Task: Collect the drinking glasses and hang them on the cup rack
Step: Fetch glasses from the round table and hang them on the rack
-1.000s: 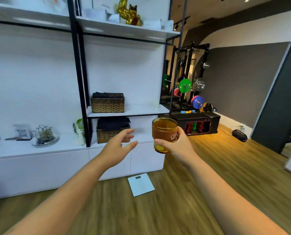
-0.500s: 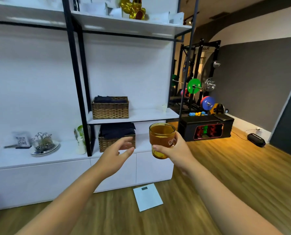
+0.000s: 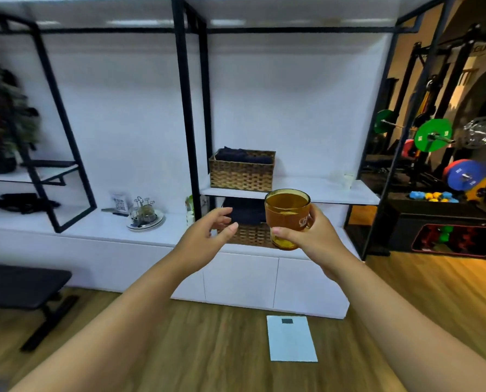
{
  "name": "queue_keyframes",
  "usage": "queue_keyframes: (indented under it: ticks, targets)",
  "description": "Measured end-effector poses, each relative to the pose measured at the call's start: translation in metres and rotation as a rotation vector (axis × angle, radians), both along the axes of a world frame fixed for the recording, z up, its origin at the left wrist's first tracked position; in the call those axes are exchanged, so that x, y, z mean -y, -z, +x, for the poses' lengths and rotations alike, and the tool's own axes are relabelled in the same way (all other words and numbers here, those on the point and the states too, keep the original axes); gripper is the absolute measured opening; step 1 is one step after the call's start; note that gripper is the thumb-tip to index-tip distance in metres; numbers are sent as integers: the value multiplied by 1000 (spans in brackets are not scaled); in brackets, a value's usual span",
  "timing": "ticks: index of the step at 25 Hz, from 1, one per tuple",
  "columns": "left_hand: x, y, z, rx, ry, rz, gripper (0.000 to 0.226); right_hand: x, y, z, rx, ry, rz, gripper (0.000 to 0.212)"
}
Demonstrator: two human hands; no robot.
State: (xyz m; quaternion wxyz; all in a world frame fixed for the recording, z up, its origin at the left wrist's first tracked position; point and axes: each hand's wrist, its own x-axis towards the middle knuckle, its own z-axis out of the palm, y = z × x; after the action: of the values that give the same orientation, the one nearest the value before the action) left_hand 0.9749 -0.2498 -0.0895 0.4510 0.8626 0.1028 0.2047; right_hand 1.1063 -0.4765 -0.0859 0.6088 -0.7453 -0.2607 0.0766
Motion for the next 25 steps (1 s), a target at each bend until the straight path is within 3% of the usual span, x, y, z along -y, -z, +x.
queue_keyframes:
  ticks: [12,18,25]
  targets:
    - [-100,26,42,-13,-233,-42,48,-141,30,75,-43,-213,8,77]
    - [-225,47,69,-89,-263,-30,54,-292,35,96,-70,-309,10,74]
    - [-389,61,86,-109,-261,-35,79,-480,47,109,-93,-363,27,68]
